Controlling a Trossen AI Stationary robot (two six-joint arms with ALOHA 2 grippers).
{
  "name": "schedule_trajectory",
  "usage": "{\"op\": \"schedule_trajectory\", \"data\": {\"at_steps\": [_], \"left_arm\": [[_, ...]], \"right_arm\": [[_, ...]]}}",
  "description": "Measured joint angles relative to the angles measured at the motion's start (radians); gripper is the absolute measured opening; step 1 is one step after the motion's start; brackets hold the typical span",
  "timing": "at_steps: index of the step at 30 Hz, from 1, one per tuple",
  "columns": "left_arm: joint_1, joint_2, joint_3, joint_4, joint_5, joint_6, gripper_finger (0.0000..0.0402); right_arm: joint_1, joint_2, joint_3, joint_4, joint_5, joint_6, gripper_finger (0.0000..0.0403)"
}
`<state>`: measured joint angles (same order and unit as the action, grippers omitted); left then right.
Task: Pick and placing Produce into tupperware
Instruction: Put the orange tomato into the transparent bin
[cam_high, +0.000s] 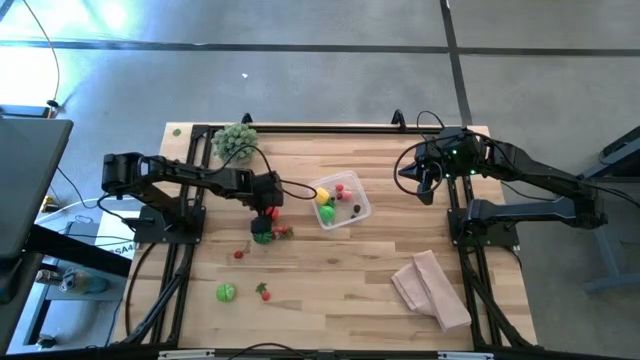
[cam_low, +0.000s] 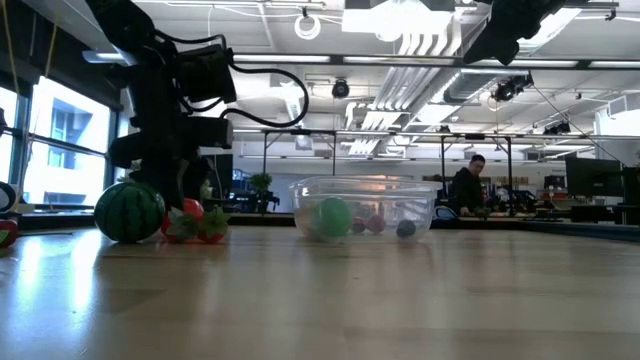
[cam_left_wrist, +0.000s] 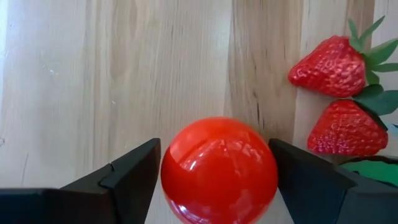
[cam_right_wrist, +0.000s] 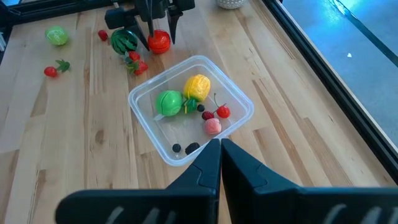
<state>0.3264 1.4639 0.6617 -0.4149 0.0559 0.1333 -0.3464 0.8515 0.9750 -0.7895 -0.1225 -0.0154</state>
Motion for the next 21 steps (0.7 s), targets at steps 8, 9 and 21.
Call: {"op": "schedule_trajectory", "data": {"at_steps": [8,9,21], "left_arm": [[0.000,0.000,0.000,-0.003,0.008,-0.002,0.0255],[0.000,0.000,0.000,-0.003,0.009,-0.003,0.0253],[0.000,0.000,0.000,-0.003,0.012,-0.008,0.0257]], "right_arm": [[0.000,0.000,0.000,0.000,0.000,0.000,0.0004],[0.000,0.000,0.000,0.000,0.000,0.000,0.0004],[0.000,0.000,0.000,0.000,0.000,0.000,0.0004]]}}
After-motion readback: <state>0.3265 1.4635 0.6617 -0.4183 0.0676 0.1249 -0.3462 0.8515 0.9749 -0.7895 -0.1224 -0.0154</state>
